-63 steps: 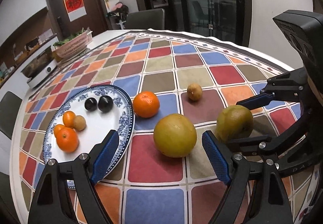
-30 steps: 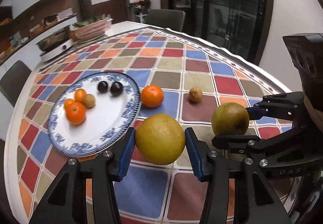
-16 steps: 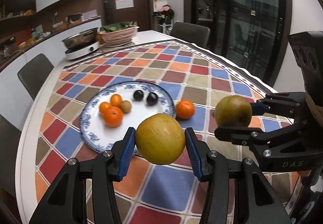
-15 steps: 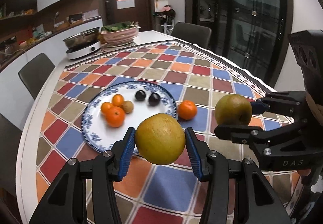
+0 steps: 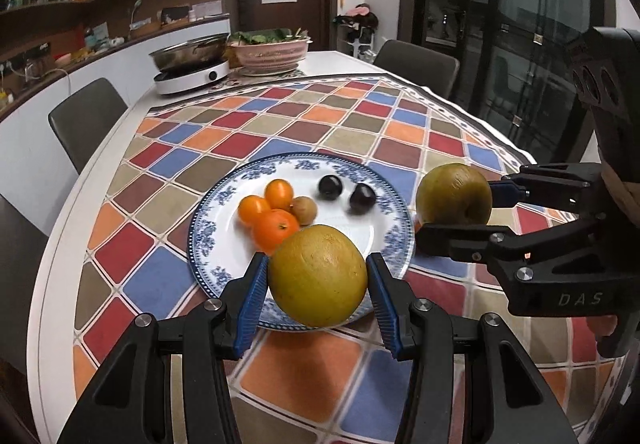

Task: Organize fruits
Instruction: 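Carry the green pear and yellow pear over the plate with both tools, then open both tools to set the two pears onto the plate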

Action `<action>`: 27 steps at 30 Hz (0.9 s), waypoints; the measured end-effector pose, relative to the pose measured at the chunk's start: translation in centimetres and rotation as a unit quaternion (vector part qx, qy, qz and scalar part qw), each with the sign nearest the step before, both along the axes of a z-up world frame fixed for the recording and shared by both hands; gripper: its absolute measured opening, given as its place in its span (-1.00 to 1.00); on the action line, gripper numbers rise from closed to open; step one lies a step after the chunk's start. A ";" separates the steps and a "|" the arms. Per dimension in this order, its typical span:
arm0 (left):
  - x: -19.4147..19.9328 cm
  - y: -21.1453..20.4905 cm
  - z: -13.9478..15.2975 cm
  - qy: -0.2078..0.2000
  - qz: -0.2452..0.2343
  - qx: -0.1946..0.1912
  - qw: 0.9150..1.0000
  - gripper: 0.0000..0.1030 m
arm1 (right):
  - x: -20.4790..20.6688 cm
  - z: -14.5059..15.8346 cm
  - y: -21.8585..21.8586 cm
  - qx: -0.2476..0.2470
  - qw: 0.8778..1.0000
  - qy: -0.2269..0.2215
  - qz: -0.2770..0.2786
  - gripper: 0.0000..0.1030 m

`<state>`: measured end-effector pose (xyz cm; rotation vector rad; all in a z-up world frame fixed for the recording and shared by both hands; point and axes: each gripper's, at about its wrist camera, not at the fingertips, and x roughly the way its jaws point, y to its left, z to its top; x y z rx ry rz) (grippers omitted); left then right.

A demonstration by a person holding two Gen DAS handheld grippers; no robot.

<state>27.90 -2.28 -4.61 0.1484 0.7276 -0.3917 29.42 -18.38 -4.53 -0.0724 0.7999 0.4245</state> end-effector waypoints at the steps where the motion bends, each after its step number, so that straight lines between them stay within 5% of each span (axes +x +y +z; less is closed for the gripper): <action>1: 0.4 0.1 -0.3 0.001 0.003 0.002 1.000 -0.05 | 0.3 -0.1 0.1 0.000 1.000 0.002 0.001 -0.01; 27: 5.7 1.9 -4.2 0.043 0.040 0.009 0.998 -0.04 | 6.8 -4.9 2.8 -0.013 0.998 0.063 -0.009 0.00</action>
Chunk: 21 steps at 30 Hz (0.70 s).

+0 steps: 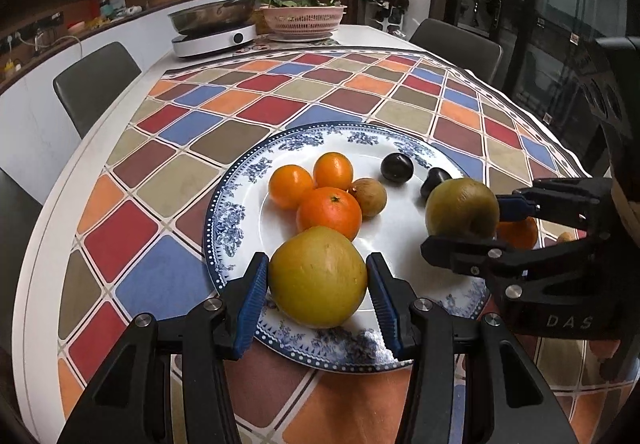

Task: Organize fruits
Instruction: 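Open both tools to set the two pears onto the plate, then move both tools toward the last orange and kiwi on the tablecloth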

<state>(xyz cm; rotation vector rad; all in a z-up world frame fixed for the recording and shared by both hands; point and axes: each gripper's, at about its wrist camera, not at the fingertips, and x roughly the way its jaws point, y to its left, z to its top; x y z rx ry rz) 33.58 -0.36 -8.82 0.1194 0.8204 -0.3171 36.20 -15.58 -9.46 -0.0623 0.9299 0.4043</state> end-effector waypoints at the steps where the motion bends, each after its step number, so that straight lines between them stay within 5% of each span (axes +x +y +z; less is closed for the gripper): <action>1: 0.1 0.0 0.1 0.000 0.000 0.001 1.000 -0.04 | 0.0 0.0 0.0 -0.003 1.000 0.000 -0.001 0.00; 6: -0.3 0.1 1.1 -0.016 -0.001 0.007 1.000 0.19 | -0.2 0.4 -0.3 0.001 1.000 -0.012 -0.007 0.14; 21: -6.8 -1.1 6.8 -0.088 -0.001 -0.001 0.996 0.38 | -6.6 5.4 -3.2 0.009 0.996 -0.078 -0.045 0.23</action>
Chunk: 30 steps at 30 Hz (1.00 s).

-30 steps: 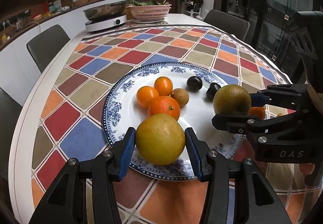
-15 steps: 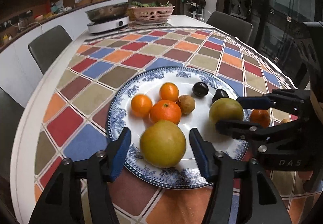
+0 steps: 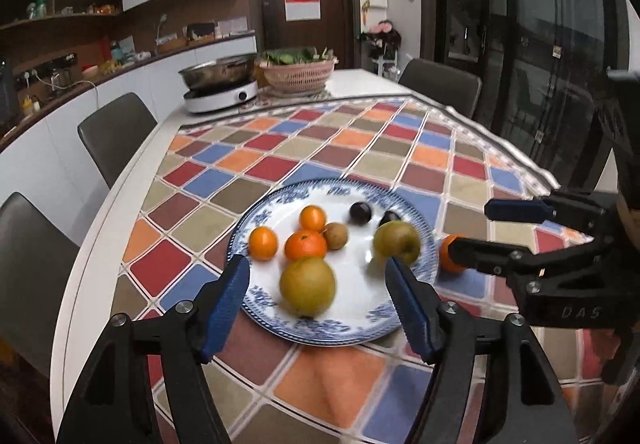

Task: Organize fruits
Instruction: 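Move both tools toward the last orange and kiwi on the tablecloth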

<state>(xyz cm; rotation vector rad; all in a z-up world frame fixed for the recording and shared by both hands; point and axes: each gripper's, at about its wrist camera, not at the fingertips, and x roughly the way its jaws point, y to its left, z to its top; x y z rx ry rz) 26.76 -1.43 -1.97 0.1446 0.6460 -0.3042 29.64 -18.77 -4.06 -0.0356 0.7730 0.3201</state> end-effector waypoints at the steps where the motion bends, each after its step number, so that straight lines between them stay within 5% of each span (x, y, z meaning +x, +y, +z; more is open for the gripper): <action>1: -0.4 -0.2 0.3 -0.003 0.000 -0.003 1.000 0.38 | -0.5 0.2 -0.2 0.001 1.000 -0.003 -0.002 0.23; 16: -4.9 -5.0 2.3 -0.054 -0.036 -0.007 0.998 0.51 | -6.5 3.0 -5.4 0.009 0.997 -0.051 -0.057 0.23; 30: -3.3 -10.1 -0.7 -0.057 -0.128 0.031 0.990 0.50 | -7.7 -0.5 -9.8 0.009 0.994 -0.022 -0.106 0.23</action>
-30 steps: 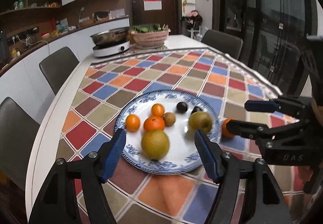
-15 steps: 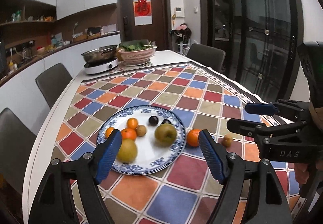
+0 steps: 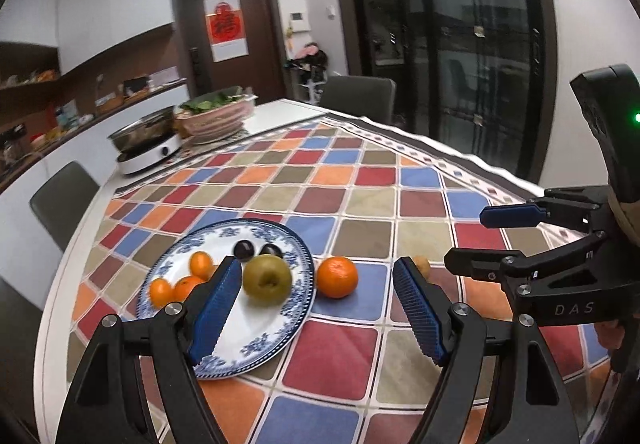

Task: Organize fruits
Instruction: 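Move both tools toward the last orange and kiwi on the tablecloth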

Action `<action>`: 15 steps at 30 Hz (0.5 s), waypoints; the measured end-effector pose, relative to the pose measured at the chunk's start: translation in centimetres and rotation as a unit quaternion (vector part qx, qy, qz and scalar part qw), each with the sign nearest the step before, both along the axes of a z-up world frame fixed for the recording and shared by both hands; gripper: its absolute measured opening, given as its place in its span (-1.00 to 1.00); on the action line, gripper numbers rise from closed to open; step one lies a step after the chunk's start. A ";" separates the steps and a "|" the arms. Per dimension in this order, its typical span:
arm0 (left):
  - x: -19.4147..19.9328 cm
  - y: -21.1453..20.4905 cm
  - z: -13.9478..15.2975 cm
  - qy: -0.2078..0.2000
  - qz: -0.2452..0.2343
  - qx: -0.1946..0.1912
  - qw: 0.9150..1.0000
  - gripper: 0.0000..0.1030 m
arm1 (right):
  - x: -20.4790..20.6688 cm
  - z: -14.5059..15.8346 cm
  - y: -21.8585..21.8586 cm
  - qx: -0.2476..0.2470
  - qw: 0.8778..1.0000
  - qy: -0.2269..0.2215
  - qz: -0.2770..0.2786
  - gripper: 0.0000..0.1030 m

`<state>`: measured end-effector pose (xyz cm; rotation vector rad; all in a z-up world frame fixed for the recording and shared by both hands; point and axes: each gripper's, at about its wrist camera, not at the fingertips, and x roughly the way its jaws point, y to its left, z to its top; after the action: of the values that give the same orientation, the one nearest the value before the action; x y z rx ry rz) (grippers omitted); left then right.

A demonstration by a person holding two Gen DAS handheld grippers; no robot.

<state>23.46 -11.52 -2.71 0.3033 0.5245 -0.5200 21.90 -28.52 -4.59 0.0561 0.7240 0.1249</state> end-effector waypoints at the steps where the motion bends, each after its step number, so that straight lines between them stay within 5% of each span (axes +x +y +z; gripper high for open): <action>1: 0.4 -0.3 -0.4 0.002 -0.008 0.006 1.000 0.49 | 0.2 -0.5 -0.2 0.001 1.000 0.006 -0.003 0.23; 11: 3.3 -2.5 -3.7 0.044 -0.063 0.045 0.996 0.16 | 1.8 -3.3 -0.5 0.009 0.999 0.037 -0.005 0.22; 15: 4.7 -3.0 -5.0 0.070 -0.064 0.051 0.994 0.05 | 2.8 -4.4 -0.6 0.016 0.998 0.053 0.001 0.02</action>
<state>28.15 -14.52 -7.69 0.4026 0.6720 -0.6426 24.70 -29.12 -8.98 0.0926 0.8286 0.1349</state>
